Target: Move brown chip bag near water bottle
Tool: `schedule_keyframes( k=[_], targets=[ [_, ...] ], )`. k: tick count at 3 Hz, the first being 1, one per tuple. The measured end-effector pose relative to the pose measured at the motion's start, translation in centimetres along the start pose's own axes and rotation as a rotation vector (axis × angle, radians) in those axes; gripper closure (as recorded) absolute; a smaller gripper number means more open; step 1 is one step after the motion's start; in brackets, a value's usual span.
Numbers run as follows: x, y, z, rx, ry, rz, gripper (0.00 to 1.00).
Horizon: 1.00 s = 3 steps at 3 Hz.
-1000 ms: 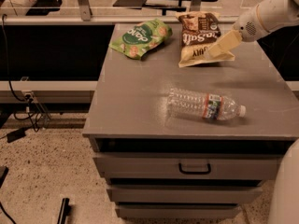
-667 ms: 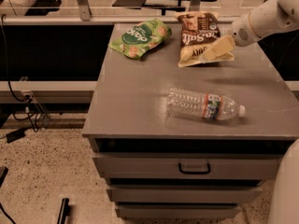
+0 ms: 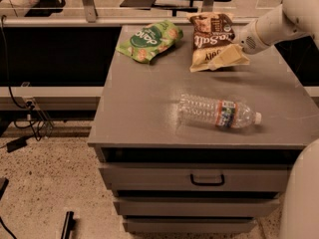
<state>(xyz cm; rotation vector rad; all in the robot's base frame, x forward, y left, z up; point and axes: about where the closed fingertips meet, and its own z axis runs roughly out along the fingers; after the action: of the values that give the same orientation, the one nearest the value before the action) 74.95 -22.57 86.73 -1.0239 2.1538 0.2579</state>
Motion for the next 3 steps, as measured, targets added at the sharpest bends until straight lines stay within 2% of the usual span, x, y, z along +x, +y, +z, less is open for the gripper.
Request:
schedule_keyframes(
  k=[2, 3],
  targets=[
    [0.7, -0.2, 0.2, 0.016, 0.070, -0.022, 0.66],
    [0.7, -0.7, -1.1, 0.024, 0.097, -0.029, 0.89]
  ],
)
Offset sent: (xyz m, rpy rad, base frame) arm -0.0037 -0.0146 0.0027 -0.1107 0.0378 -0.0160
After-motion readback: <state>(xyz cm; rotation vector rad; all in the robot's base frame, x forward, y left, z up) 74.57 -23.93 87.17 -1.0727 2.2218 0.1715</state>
